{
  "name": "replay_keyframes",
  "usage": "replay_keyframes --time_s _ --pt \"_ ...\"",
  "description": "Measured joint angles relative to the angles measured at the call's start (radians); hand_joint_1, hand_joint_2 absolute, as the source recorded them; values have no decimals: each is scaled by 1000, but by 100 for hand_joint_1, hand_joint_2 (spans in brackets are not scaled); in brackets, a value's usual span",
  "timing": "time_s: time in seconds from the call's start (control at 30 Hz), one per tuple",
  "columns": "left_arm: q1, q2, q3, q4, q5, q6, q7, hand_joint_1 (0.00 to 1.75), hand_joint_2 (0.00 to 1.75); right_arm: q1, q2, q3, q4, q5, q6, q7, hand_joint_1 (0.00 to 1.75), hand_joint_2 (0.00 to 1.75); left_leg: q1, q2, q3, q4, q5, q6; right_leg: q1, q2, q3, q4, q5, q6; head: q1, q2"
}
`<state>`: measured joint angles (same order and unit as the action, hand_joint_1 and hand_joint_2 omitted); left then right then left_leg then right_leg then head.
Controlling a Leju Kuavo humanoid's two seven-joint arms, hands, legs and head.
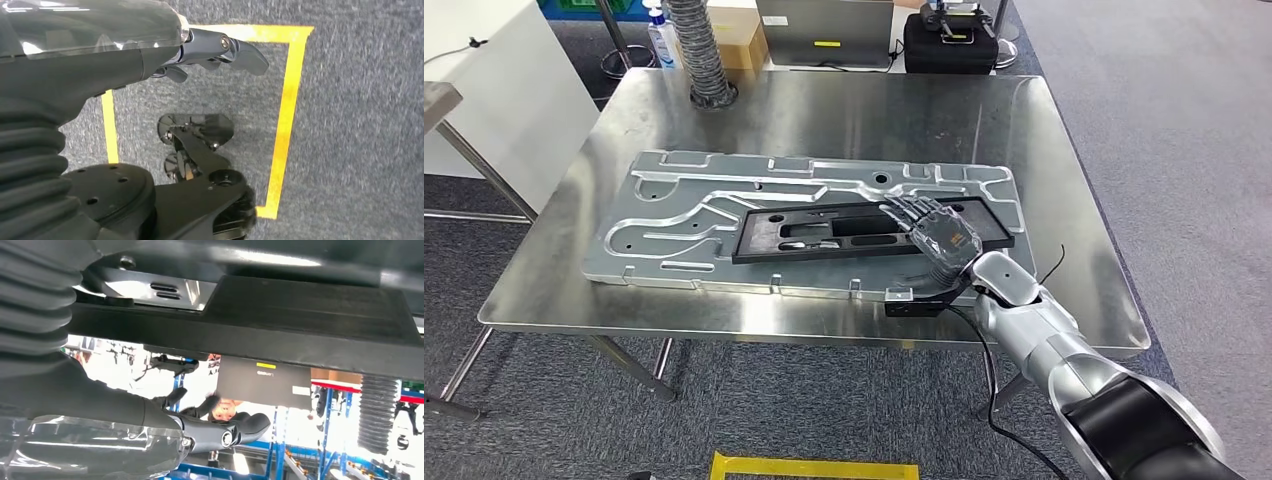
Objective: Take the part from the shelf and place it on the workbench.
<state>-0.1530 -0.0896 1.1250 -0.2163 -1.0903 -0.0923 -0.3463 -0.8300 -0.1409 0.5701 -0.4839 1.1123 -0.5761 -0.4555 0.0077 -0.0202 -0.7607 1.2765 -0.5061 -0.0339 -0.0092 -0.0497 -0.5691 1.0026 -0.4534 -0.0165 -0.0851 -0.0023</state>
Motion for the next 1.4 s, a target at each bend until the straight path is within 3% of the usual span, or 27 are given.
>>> replay_keyframes --time_s 0.07,0.13,0.23,0.3,0.33,0.4,0.47,0.5,0.53,0.6,0.67,0.77,0.8,0.87,0.93,0.97,1.0,1.03,1.1,1.17,1.27,1.33,1.4 --pt "-1 0 0 0 2 0 6 0 0 2 -1 -5 -11 -49 -5 -31 0 0 6 -3 77 -133 54 -3 -2 1 -1 6 -3 6 0 0" --pt "-1 0 0 0 5 0 13 0 0 5 -2 -22 -39 -144 -2 -90 0 0 5 -12 131 -234 85 9 0 4 -3 17 -8 18 0 0" --pt "3 0 0 0 12 -1 20 0 0 21 -1 -63 -113 -333 42 -178 0 0 -2 -13 137 -245 88 36 0 7 -6 17 -8 34 0 0" --pt "3 0 0 0 14 -2 23 0 0 44 2 -84 -193 -479 97 -194 0 0 0 -13 139 -251 93 49 -4 13 -14 39 -28 42 0 0" --pt "3 0 0 0 16 -3 25 0 0 61 4 -92 -245 -562 129 -195 0 0 2 -12 141 -254 95 54 -5 19 -30 77 -53 44 0 0" --pt "5 1 2 0 22 -6 27 0 0 107 5 -110 -379 -745 192 -196 0 0 1 -11 141 -255 95 60 -7 32 -89 210 -118 45 0 0" --pt "12 2 4 0 33 -10 26 0 0 167 7 -136 -534 -901 231 -196 0 0 -2 -8 142 -255 94 62 -6 38 -133 306 -143 44 0 0" --pt "18 2 6 0 40 -12 23 0 0 198 8 -154 -616 -957 239 -196 0 0 -4 -7 142 -255 93 63 -6 38 -132 301 -128 41 0 0" --pt "24 3 10 0 48 -15 18 0 0 227 11 -178 -699 -998 241 -196 0 0 -5 -5 144 -255 93 64 -4 37 -112 255 -97 37 0 0" --pt "36 3 21 0 68 -21 5 0 0 278 23 -241 -865 -1042 229 -196 0 0 -9 1 146 -253 91 62 4 24 -46 112 -34 24 0 0" --pt "48 3 35 0 90 -28 -10 0 0 327 42 -319 -1017 -1028 179 -196 0 0 -12 10 146 -252 89 55 15 14 -9 25 -12 14 0 0" --pt "65 3 62 0 121 -42 -34 0 0 427 64 -462 -1203 -880 2 -196 0 0 -11 25 149 -250 82 41 16 27 -4 8 -9 7 0 0" --pt "69 3 70 0 128 -45 -39 0 0 461 67 -512 -1251 -835 -47 -196 0 0 -10 27 145 -236 68 37 13 32 -2 3 -5 2 0 0" --pt "76 4 83 0 138 -54 -47 0 0 516 66 -602 -1318 -755 -97 -195 0 0 -8 27 115 -151 7 31 9 41 1 -4 2 -5 0 0" --pt "79 3 94 0 147 -67 -53 0 0 582 65 -691 -1348 -636 -113 -193 0 0 -5 27 70 -24 -61 26 9 51 -1 -4 4 -8 0 0" --pt "79 3 100 0 151 -72 -55 0 0 625 68 -753 -1353 -573 -117 -192 0 0 -4 27 59 13 -75 25 10 54 -1 -4 4 -7 0 0" --pt "80 3 106 0 154 -76 -57 0 0 669 75 -827 -1353 -524 -120 -192 0 0 -4 27 63 16 -70 25 10 55 -2 -3 4 -6 0 0" --pt "81 3 110 0 155 -79 -58 0 0 709 85 -902 -1350 -493 -121 -193 0 0 -3 26 86 -20 -49 25 9 57 -2 -2 4 -4 0 0" --pt "85 4 116 0 156 -81 -58 0 0 767 108 -1042 -1341 -451 -122 -194 0 0 -2 16 163 -156 5 26 8 62 -4 3 2 2 0 0" --pt "86 4 122 0 155 -85 -59 0 0 812 126 -1150 -1316 -397 -122 -194 0 0 -2 3 212 -244 26 34 9 70 -7 9 2 13 0 0" --pt "86 4 128 0 154 -94 -64 0 0 868 163 -1284 -1243 -303 -117 -193 0 0 -4 4 216 -259 35 54 8 75 -9 10 8 30 0 0" --pt "87 4 129 0 154 -97 -70 0 0 890 205 -1351 -1188 -245 -114 -193 0 0 -2 11 212 -269 47 68 5 70 -20 41 -28 40 0 0" --pt "88 4 131 0 153 -98 -74 0 0 899 262 -1404 -1129 -191 -107 -193 0 0 -4 20 201 -273 58 76 2 64 -60 147 -107 48 0 0"
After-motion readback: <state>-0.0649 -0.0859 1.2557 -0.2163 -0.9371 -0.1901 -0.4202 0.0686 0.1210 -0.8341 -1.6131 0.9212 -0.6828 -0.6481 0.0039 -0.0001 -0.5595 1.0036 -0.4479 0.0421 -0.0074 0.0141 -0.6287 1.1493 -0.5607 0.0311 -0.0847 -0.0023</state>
